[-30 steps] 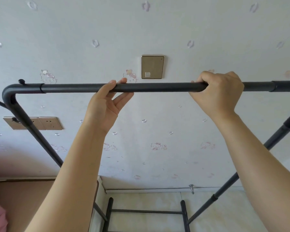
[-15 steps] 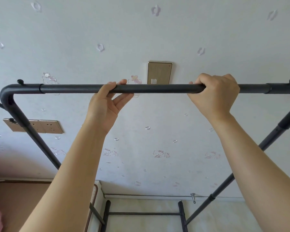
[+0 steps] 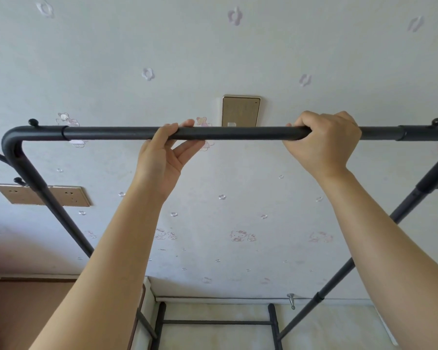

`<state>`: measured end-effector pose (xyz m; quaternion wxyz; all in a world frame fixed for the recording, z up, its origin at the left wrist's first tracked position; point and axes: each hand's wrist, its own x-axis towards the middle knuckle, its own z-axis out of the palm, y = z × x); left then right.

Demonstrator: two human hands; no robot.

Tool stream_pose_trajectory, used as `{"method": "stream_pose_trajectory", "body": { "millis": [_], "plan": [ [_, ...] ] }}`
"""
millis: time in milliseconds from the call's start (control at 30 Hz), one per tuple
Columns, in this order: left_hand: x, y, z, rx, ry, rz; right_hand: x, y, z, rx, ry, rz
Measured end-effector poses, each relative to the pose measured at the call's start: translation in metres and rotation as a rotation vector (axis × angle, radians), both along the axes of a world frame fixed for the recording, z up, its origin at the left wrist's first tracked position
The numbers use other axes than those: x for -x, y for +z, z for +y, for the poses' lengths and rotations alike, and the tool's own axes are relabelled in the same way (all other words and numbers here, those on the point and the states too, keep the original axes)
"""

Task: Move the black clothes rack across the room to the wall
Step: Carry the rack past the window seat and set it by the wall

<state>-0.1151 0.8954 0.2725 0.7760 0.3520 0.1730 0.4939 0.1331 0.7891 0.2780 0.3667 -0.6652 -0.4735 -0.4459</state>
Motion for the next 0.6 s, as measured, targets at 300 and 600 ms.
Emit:
{"method": "stream_pose_trajectory", "body": {
  "millis": [300, 600],
  "plan": [
    [0.000, -0.001, 0.002, 0.009, 0.000, -0.002, 0.002, -0.002, -0.001, 0.018, 0.005, 0.001],
    [-0.001, 0.000, 0.002, 0.047, -0.028, -0.015, 0.006, 0.002, -0.013, 0.149, 0.017, 0.057]
  ]
}}
